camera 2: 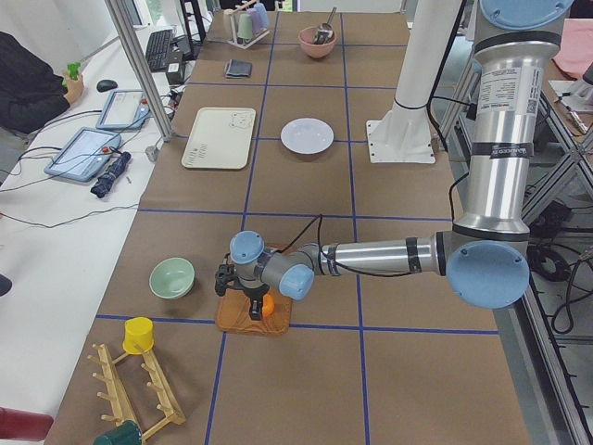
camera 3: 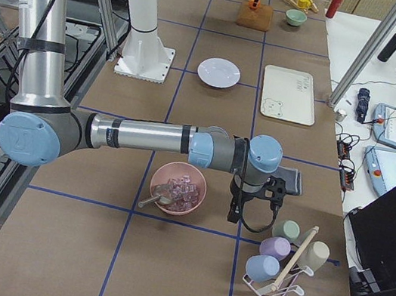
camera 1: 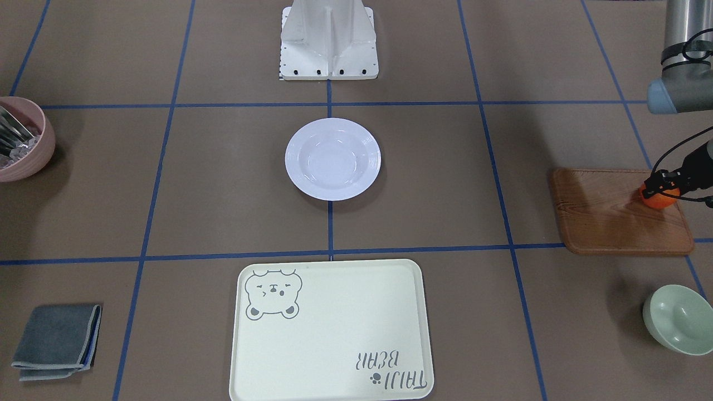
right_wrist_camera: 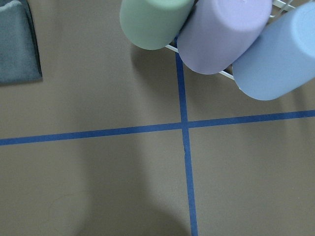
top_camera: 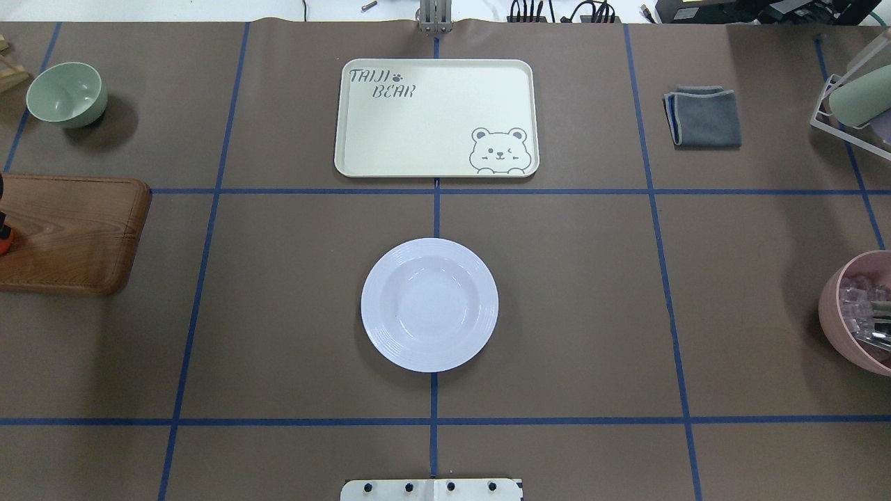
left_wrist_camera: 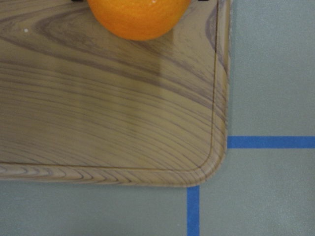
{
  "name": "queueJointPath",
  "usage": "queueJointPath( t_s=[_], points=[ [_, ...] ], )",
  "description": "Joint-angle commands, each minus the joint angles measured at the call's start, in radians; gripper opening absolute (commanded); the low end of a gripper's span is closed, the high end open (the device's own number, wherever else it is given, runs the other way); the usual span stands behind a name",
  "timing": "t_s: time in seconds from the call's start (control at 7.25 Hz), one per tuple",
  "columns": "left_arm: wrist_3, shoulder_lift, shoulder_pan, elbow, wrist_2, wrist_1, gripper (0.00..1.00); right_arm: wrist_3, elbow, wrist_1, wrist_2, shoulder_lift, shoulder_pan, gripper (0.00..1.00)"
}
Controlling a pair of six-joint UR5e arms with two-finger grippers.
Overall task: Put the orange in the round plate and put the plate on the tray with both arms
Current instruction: 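Grasp the orange on the wooden tray with the left gripper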
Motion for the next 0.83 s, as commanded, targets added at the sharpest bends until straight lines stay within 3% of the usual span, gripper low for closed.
queueJointPath(
  t_s=[0.0, 0.14, 0.41, 0.69],
  points=[
    [-0.001, -0.005, -0.011, -0.091, -0.051, 0.061, 0.00, 0.013, -0.005, 0.002, 0.019, 0.001, 0.000, 1.00],
    [-0.003, -0.043, -0.015, -0.128, -0.049, 0.137, 0.00, 0.014, -0.005, -0.001, 0.040, 0.001, 0.000, 1.00],
    [-0.030, -0.234, -0.015, -0.205, -0.049, 0.402, 0.00, 0.010, 0.000, 0.006, 0.065, 0.001, 0.000, 1.00],
    [-0.250, -0.416, 0.060, -0.231, -0.050, 0.518, 0.00, -0.004, 0.005, 0.008, 0.062, -0.007, -0.002, 1.00]
  ],
)
